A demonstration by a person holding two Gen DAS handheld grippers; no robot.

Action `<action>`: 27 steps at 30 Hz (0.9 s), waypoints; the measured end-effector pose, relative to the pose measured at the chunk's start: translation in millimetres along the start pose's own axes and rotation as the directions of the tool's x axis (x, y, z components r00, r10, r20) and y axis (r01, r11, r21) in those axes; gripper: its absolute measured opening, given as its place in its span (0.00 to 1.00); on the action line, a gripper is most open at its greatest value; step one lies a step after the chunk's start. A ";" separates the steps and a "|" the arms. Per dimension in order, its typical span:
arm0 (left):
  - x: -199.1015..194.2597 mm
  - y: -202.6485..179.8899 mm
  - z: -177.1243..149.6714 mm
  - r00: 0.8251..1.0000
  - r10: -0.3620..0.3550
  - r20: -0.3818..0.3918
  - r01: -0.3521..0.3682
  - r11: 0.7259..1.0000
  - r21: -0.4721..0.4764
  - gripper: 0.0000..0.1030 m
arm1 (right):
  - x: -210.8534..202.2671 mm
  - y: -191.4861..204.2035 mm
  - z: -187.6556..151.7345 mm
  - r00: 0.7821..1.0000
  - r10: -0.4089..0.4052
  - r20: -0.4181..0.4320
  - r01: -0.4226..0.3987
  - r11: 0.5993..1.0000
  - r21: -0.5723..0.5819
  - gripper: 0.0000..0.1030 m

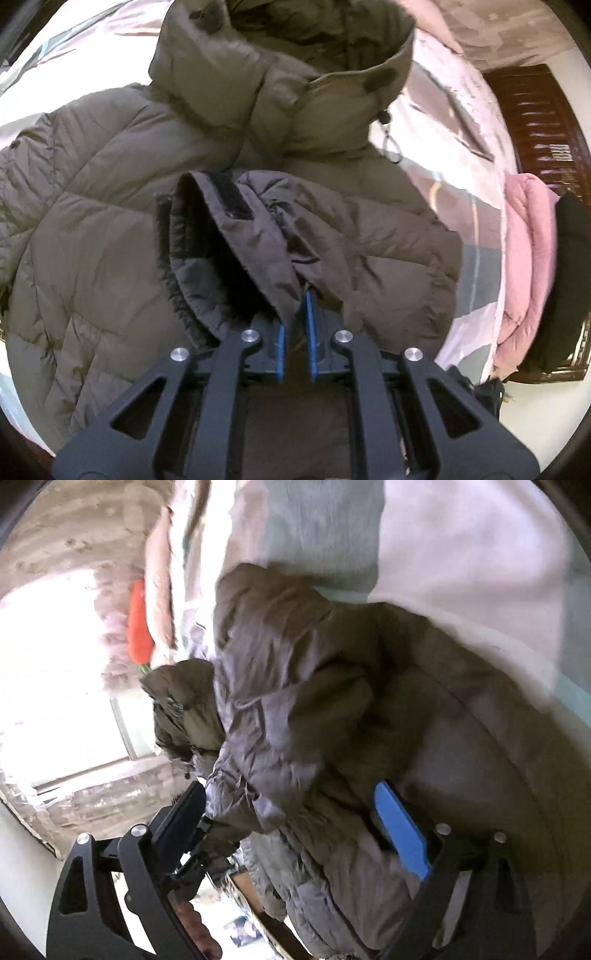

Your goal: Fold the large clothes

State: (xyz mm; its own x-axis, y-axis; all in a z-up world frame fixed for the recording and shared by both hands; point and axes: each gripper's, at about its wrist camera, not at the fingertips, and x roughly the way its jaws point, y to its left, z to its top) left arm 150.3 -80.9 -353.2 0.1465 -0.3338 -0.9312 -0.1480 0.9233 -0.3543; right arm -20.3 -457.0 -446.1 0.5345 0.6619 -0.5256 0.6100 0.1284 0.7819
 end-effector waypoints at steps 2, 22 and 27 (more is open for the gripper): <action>5.5 -0.7 5.0 1.000 0.027 0.000 -0.027 1.000 0.014 0.11 | 17.3 -2.6 8.9 0.999 0.000 -0.036 0.002 0.999 0.046 0.66; 25.3 -20.6 -0.8 0.999 0.052 -0.012 -0.051 0.995 0.091 0.56 | -23.1 5.8 -3.0 0.944 -0.107 0.312 0.150 0.982 -0.117 0.77; 48.0 -31.5 -13.5 0.996 -0.008 -0.085 0.015 0.997 0.081 0.81 | -9.5 8.3 1.6 0.957 -0.100 0.271 0.136 0.984 -0.115 0.77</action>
State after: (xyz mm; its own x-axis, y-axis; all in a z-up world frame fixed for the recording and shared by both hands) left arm 148.8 -128.6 -388.0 0.0636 -0.3560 -0.9323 -0.0659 0.9307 -0.3598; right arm -19.4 -463.3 -435.1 0.6091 0.4203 -0.6726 0.6053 0.3016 0.7366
